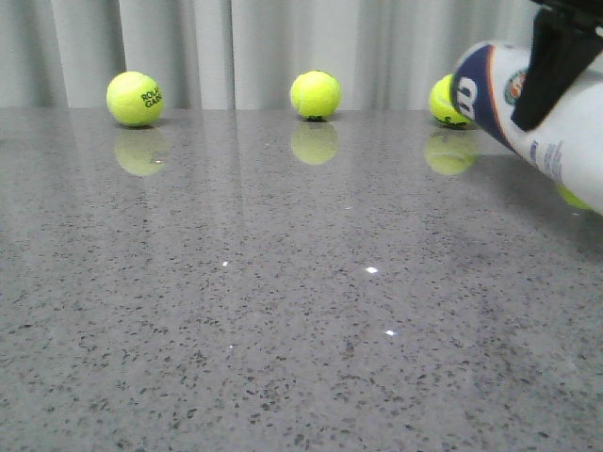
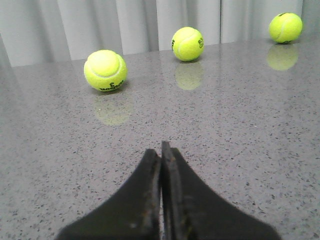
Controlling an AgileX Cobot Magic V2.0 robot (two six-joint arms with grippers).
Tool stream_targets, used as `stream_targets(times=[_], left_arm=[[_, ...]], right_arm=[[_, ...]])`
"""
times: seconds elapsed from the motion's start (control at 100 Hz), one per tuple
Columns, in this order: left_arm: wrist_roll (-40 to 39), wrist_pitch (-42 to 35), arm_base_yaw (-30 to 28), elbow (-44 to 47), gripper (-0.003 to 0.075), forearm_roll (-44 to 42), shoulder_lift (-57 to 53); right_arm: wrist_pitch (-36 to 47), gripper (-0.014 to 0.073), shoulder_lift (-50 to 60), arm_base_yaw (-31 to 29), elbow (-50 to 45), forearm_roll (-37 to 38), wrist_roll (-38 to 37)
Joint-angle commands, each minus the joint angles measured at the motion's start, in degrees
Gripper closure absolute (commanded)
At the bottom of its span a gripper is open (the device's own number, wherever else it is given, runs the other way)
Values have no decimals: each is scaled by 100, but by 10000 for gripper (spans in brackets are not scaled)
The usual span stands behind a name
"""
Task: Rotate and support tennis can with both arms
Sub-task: 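Grasp the can's middle with the right gripper and lift it slightly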
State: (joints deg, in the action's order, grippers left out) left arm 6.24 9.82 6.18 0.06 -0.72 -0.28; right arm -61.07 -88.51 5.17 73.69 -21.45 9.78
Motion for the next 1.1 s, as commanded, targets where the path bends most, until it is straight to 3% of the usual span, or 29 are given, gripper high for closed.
stream_targets(times=[0.0, 0.24, 0.38, 0.95, 1.09], left_arm=[[-43, -448, 2, 253, 738, 20, -190], [-43, -448, 2, 253, 739, 20, -190], [-43, -448, 2, 253, 738, 20, -190], [-43, -448, 2, 253, 738, 20, -190], [-43, -448, 2, 253, 738, 20, -190]], right_arm=[[61, 328, 173, 254, 497, -48, 816], [33, 329, 169, 1157, 881, 28, 4164], [-19, 329, 100, 1514, 881, 66, 5481], [-57, 324, -617, 1564, 881, 219, 6218], [5, 210, -624, 1564, 881, 219, 6223]])
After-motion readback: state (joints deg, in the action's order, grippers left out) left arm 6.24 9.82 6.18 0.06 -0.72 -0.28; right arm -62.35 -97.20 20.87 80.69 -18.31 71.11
